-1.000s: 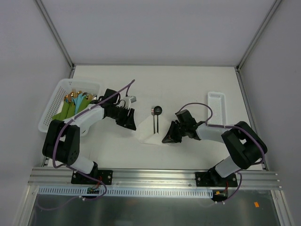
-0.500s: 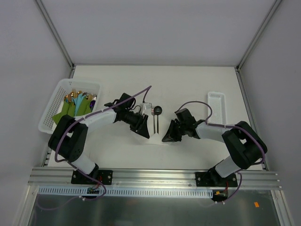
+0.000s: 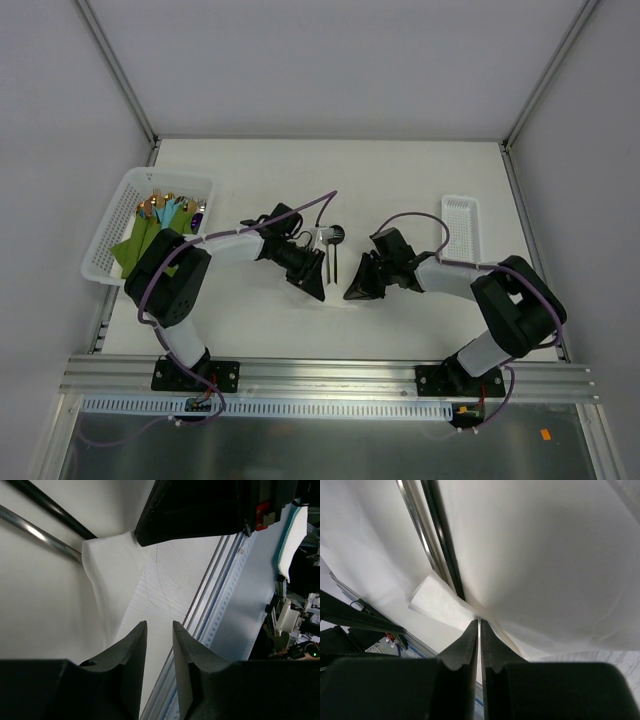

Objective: Place the utensils on the paper napkin and roll it up

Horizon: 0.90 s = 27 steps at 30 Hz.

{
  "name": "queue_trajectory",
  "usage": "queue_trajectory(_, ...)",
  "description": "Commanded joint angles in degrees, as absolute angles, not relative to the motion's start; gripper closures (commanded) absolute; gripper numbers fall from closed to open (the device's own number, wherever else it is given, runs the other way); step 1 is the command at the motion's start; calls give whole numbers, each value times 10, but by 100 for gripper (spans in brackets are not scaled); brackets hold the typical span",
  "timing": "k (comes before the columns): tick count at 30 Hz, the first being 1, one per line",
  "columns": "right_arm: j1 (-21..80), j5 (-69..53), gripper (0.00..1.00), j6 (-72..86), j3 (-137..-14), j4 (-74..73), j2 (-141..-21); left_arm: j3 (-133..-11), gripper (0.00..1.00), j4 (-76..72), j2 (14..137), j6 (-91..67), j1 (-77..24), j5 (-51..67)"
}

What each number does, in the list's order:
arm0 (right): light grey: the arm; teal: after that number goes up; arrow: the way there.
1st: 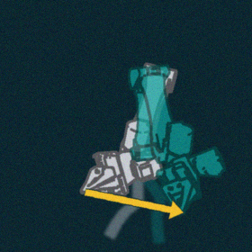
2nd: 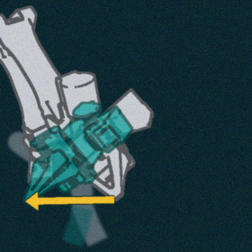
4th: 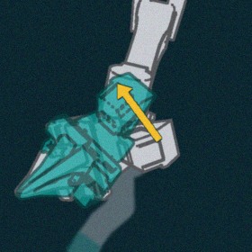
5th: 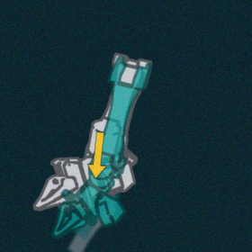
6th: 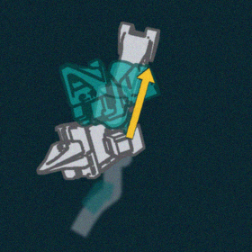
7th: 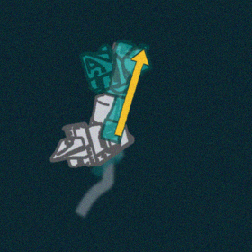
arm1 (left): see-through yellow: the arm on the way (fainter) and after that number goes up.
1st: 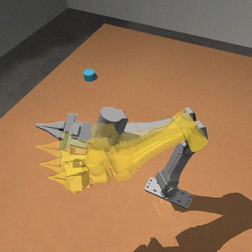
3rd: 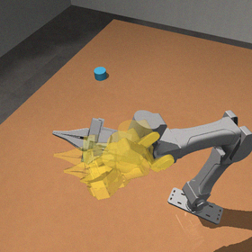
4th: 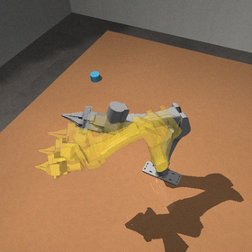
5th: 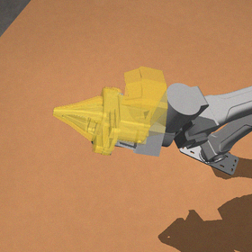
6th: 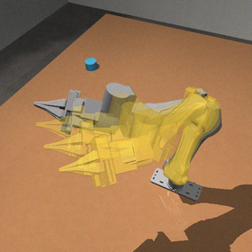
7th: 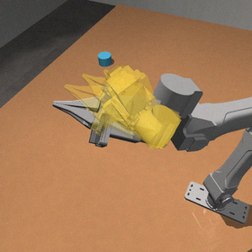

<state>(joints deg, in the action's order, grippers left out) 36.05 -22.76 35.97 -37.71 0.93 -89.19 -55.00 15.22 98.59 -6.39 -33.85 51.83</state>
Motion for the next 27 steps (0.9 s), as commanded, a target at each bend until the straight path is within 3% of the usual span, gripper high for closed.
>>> queue_trajectory(1, 364, -225, 92, 351, -396, 3, -897, -555, 73, 144, 1005, -59, -346, 524)
queue_trajectory(13, 364, -229, 92, 342, -395, -14, -882, -554, 79, 145, 1064, -56, -346, 442)
queue_trajectory(27, 378, -257, 88, 354, -400, 22, -838, -562, 82, 145, 1085, -62, -346, 432)
